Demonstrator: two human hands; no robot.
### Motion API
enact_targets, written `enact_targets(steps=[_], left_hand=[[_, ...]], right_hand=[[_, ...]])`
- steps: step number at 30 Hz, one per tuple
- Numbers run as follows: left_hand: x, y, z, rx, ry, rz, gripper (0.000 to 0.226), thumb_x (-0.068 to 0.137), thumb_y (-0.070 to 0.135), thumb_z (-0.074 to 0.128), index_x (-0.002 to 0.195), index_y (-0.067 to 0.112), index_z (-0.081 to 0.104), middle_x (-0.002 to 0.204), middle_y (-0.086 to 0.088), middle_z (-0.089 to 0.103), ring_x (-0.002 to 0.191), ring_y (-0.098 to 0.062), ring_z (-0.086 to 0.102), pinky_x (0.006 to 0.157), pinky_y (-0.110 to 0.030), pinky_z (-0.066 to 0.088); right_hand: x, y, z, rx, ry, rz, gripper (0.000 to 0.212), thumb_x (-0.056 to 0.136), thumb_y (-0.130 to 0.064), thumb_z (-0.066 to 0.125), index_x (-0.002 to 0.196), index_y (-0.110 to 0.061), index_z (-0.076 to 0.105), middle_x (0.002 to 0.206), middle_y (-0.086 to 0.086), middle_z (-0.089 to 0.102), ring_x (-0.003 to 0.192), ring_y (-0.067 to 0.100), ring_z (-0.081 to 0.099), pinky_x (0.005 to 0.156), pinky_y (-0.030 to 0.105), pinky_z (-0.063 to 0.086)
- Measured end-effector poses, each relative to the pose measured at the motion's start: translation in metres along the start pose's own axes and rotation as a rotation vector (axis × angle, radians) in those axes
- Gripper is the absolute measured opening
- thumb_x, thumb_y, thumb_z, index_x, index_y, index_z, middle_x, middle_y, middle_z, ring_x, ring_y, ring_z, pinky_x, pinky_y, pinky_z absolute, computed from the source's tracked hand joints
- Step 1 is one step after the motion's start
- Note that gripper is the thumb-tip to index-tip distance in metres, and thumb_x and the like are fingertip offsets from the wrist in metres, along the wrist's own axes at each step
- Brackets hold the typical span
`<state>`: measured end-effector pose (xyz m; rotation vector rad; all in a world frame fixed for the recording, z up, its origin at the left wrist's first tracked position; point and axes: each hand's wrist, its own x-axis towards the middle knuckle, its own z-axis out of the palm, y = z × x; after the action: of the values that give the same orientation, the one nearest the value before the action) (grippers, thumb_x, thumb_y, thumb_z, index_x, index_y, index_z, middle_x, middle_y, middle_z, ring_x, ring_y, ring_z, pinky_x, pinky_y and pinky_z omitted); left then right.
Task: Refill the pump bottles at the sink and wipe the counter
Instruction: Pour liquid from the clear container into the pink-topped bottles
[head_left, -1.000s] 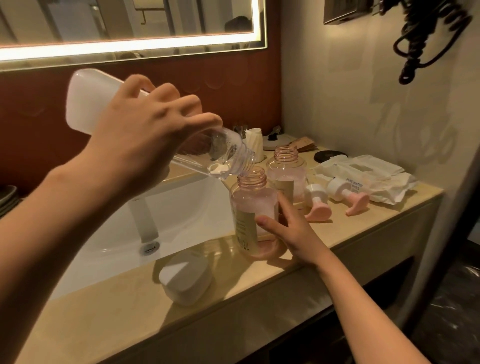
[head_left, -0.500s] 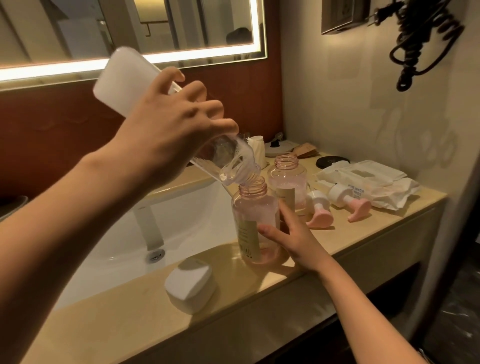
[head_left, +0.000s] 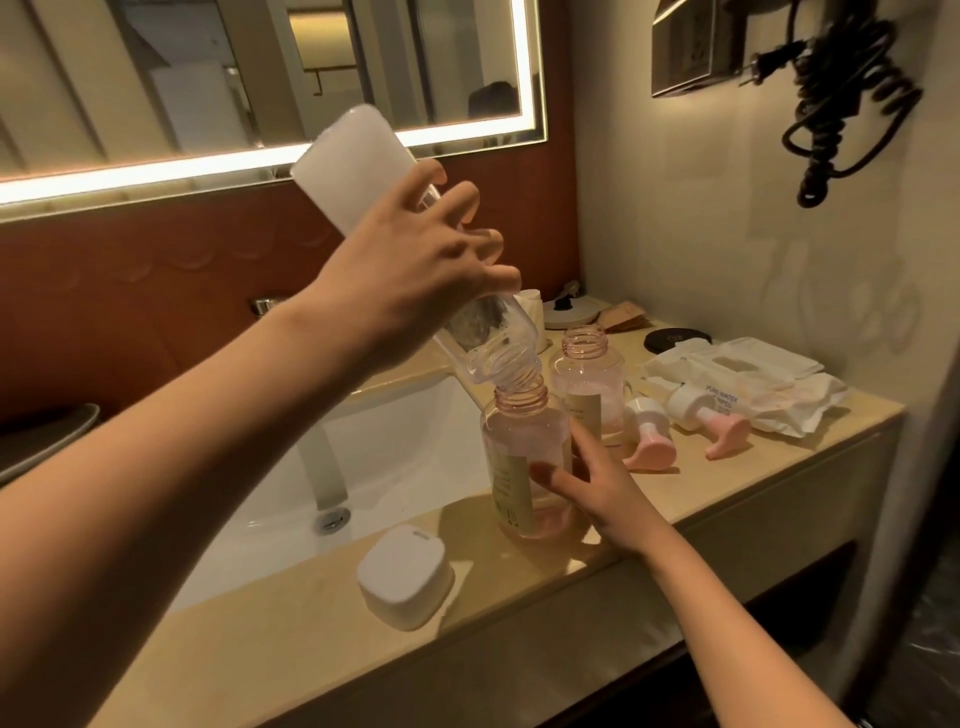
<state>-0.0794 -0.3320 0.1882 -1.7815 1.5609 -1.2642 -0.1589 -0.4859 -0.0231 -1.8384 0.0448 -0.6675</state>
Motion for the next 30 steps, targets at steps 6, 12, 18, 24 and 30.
enact_targets(steps=[6,12,18,24,30], left_hand=[[0.007,0.004,-0.003,0.087,0.016,0.051,0.053,0.081,0.023,0.068,0.128,0.030,0.046,0.133,-0.003,0.051,0.126,-0.031,0.038,0.108,-0.046,0.023],[0.001,0.005,0.000,0.047,-0.070,-0.024,0.053,0.088,0.025,0.059,0.135,0.031,0.035,0.139,-0.002,0.041,0.130,-0.030,0.029,0.110,-0.048,0.014],[-0.016,0.013,0.002,-0.003,-0.095,-0.134,0.058,0.089,0.027,0.055,0.138,0.034,0.026,0.135,-0.002,0.041,0.128,-0.029,0.030,0.109,-0.049,0.016],[-0.038,0.019,0.008,-0.075,-0.106,-0.262,0.063,0.084,0.024,0.055,0.139,0.035,0.026,0.128,-0.001,0.042,0.122,-0.027,0.034,0.106,-0.051,0.017],[-0.065,0.025,0.024,-0.180,-0.118,-0.381,0.074,0.074,0.027,0.064,0.137,0.036,0.027,0.115,0.002,0.050,0.107,-0.024,0.045,0.102,-0.052,0.024]], right_hand=[[0.001,-0.001,0.000,-0.009,-0.009,0.008,0.089,0.062,-0.079,0.059,0.135,-0.031,0.040,0.126,-0.023,0.055,0.118,-0.002,0.051,0.093,0.015,0.043],[0.001,0.000,0.000,-0.015,-0.003,0.012,0.076,0.068,-0.062,0.064,0.132,-0.027,0.044,0.123,-0.017,0.059,0.115,0.001,0.054,0.095,0.024,0.046],[0.001,0.001,0.000,-0.004,0.011,0.012,0.087,0.062,-0.075,0.063,0.132,-0.026,0.045,0.123,-0.011,0.060,0.115,0.003,0.055,0.094,0.023,0.046],[-0.001,-0.002,0.002,-0.004,0.005,0.013,0.091,0.060,-0.077,0.063,0.134,-0.027,0.043,0.126,-0.014,0.058,0.115,-0.001,0.054,0.090,0.014,0.045],[0.000,-0.004,0.001,-0.018,0.012,0.030,0.083,0.059,-0.079,0.062,0.127,-0.036,0.044,0.122,-0.019,0.058,0.114,-0.003,0.053,0.091,0.014,0.044]])
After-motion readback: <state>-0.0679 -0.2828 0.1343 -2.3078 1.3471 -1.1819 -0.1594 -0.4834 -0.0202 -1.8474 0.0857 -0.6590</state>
